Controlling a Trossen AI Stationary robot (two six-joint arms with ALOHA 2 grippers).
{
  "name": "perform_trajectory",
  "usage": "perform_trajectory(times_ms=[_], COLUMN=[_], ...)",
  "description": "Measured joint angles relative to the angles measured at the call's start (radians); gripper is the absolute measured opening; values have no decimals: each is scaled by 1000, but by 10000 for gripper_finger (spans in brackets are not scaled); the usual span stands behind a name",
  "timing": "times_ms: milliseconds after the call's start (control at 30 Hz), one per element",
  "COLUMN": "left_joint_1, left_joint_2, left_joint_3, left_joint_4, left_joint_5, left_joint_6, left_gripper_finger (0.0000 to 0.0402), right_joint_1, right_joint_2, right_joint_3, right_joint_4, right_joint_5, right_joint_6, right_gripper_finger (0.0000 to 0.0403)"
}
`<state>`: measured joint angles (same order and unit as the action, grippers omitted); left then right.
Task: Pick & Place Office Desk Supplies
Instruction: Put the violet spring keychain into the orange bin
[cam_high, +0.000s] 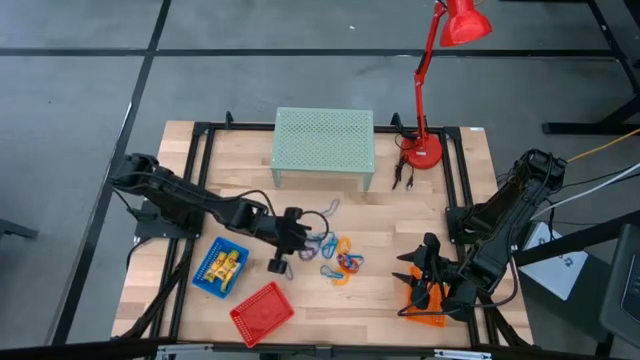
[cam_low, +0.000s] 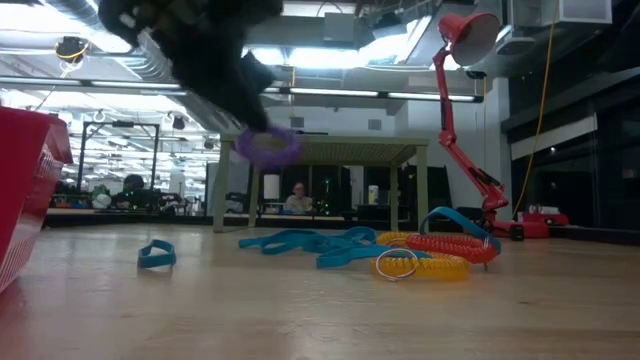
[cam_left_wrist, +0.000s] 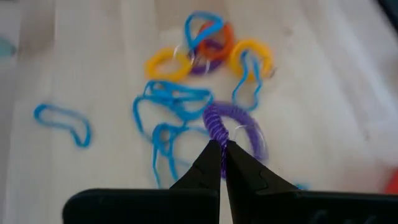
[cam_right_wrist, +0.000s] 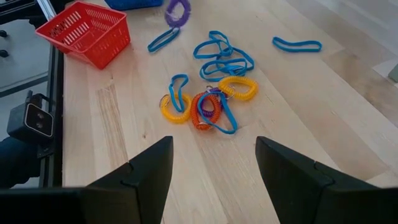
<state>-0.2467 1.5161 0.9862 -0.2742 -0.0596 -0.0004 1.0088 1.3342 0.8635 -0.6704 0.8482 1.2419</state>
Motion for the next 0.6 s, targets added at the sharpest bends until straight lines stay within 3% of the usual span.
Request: perform_trajectory(times_ms=[133,300,433,600], left_joint_1=[-28,-39,-19,3], left_joint_2=[-1,-1,12,72], left_joint_3=[0,1,2,1], left_joint_4=[90,341,530,645], left_joint_5=[-8,-53,-41,-18], left_joint_6=[30,141,222,265], left_gripper_finger=[3,3,3,3], right_joint_1=[0,0,0,-1], right_joint_2=[0,2,2,2], right_joint_3=[0,0,0,0], right_joint_4=[0,32,145,332], right_joint_5=[8,78,178,271], right_joint_6=[-1,-46,-149,-332], right_gripper_finger=[231,231,231,231])
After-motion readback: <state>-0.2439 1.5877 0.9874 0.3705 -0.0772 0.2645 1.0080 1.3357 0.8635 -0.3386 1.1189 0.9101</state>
